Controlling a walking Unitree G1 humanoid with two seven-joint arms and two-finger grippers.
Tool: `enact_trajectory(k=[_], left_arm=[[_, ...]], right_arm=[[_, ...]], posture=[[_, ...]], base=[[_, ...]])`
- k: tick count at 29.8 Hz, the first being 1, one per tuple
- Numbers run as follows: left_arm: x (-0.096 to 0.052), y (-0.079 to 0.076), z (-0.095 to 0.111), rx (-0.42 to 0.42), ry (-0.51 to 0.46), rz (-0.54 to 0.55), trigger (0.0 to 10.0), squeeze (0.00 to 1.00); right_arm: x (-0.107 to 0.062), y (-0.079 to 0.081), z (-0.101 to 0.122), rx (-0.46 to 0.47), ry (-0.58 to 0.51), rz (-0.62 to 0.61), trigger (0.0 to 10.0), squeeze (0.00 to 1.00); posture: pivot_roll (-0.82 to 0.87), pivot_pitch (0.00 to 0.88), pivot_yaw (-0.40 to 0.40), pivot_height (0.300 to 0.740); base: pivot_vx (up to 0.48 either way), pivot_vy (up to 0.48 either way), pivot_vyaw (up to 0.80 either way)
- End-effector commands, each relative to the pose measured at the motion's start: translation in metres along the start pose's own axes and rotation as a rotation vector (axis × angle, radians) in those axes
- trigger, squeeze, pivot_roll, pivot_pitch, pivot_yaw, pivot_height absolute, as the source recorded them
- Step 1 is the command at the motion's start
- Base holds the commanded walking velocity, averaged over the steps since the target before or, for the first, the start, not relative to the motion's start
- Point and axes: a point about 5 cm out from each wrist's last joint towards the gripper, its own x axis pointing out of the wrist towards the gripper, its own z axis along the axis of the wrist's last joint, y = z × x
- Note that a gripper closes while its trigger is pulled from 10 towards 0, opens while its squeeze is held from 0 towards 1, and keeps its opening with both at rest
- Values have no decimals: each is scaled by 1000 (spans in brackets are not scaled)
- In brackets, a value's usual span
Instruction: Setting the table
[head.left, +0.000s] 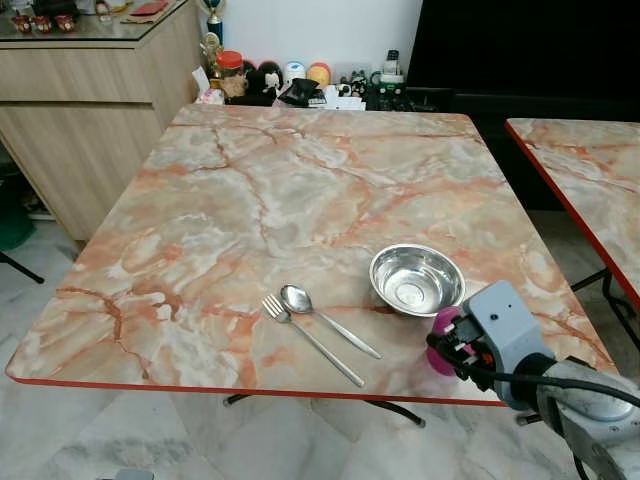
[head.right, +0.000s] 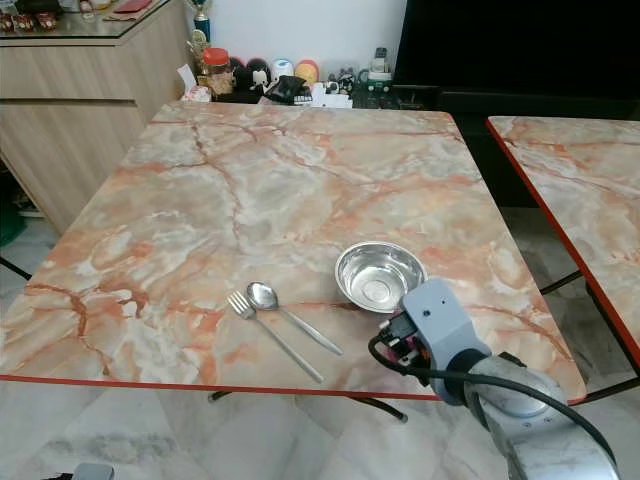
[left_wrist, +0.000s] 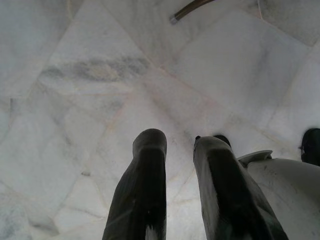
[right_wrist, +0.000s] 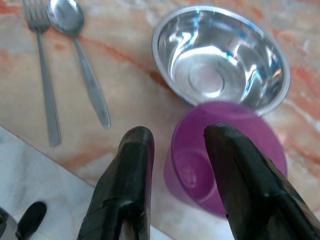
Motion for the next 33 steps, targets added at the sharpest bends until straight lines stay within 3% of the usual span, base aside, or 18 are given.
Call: enact_trajectory(k=[1,33], left_arm=[[-4,2,-11,19,50,-5,10000,0],[-3,2,-10,21,40,-11,10000,0]], right_arm=[[1,0,-2,6,2,-3,10000,0],[15,2,-11,21,8,-2,10000,0]], posture=[[-67,147,-5,740],[-55,148,-1,740]], base=[[0,0,0],[0,0,0]])
